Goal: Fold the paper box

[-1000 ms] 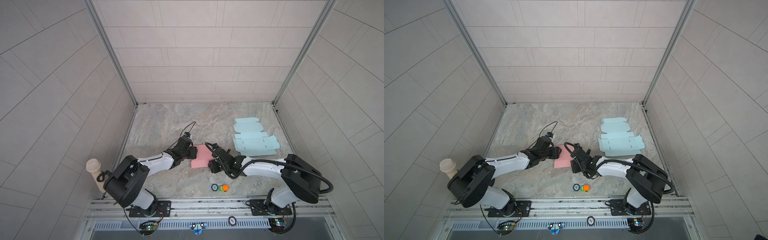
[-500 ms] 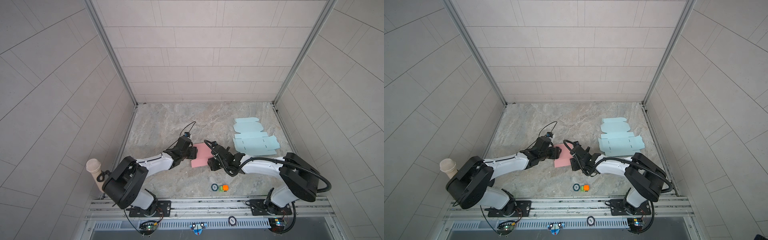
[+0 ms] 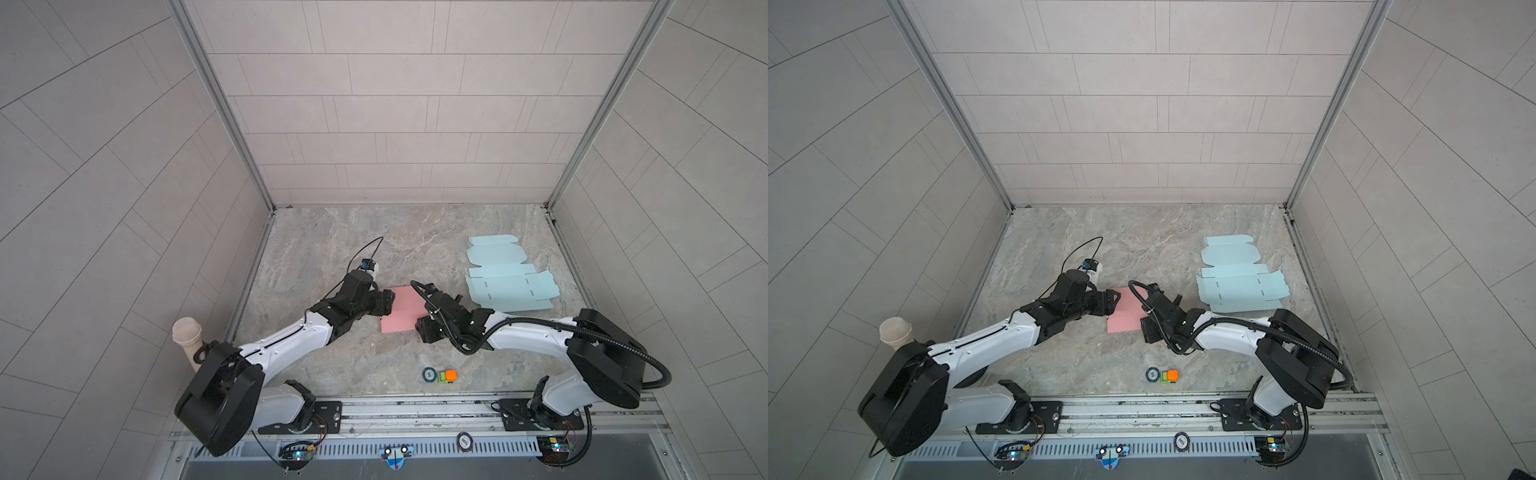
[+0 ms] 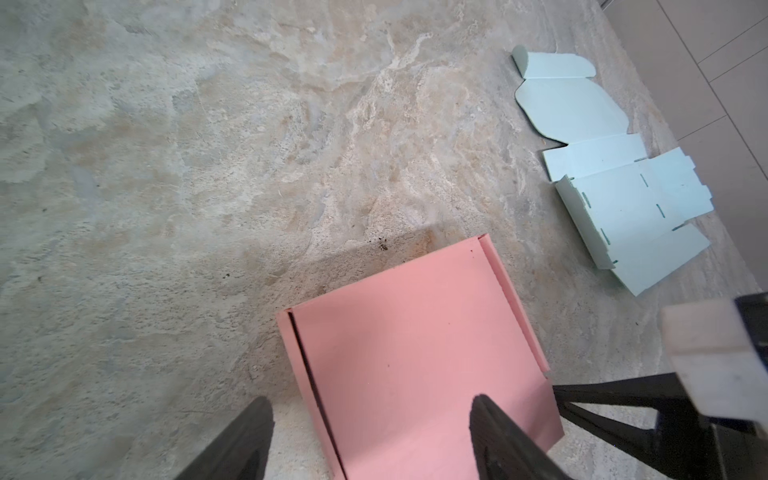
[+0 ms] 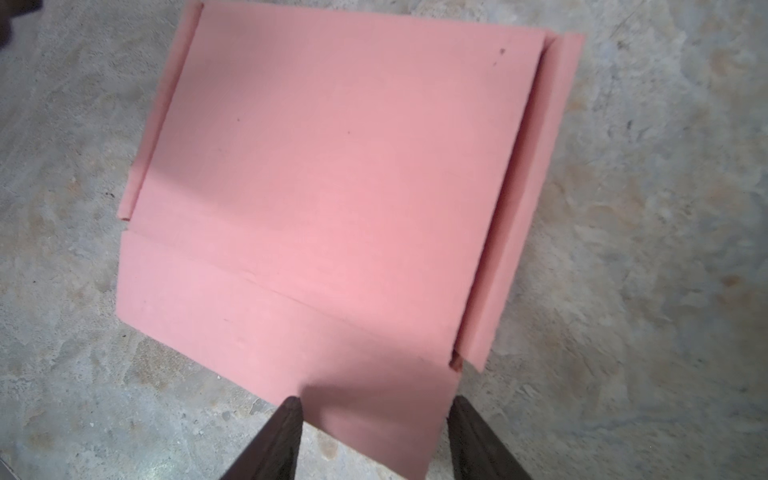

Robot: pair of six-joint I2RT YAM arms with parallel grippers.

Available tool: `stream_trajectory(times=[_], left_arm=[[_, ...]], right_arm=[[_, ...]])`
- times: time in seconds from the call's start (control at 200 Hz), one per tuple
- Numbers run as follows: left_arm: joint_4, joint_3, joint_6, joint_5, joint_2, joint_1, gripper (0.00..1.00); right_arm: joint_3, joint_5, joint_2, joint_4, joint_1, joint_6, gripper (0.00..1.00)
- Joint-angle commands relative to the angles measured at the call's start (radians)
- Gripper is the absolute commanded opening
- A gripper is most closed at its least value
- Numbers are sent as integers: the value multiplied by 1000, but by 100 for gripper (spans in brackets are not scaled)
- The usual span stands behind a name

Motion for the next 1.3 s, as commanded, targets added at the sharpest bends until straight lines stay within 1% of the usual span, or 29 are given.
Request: stream_trajectory(times=[0.0, 0.125, 0.275, 0.38, 0.481, 0.591, 0.726, 0.976, 1.297], left_arm=[[-14, -64, -27, 40, -44, 3, 77], [24, -149, -74, 81, -94, -9, 75], [38, -221, -119, 82, -165, -39, 73], [72, -250, -150, 77, -177, -81, 72], [109, -259, -174, 65, -155, -118, 71], [171, -273, -202, 75, -128, -135, 70], [194, -267, -214, 70, -99, -158, 70], [208, -274, -228, 71, -99, -162, 68], [192, -271, -236, 66, -121, -171, 68]], right_arm=[[-4, 4, -18, 7, 6, 9, 59], [-6, 4, -22, 7, 6, 10, 59], [-4, -3, -18, 10, 6, 16, 59], [-1, -8, -13, 15, 6, 20, 59], [0, -10, -8, 19, 9, 25, 59], [3, -10, -6, 20, 16, 28, 59], [4, -8, -9, 17, 18, 30, 59], [7, -10, -10, 18, 24, 33, 59], [10, -11, -17, 18, 30, 37, 59]])
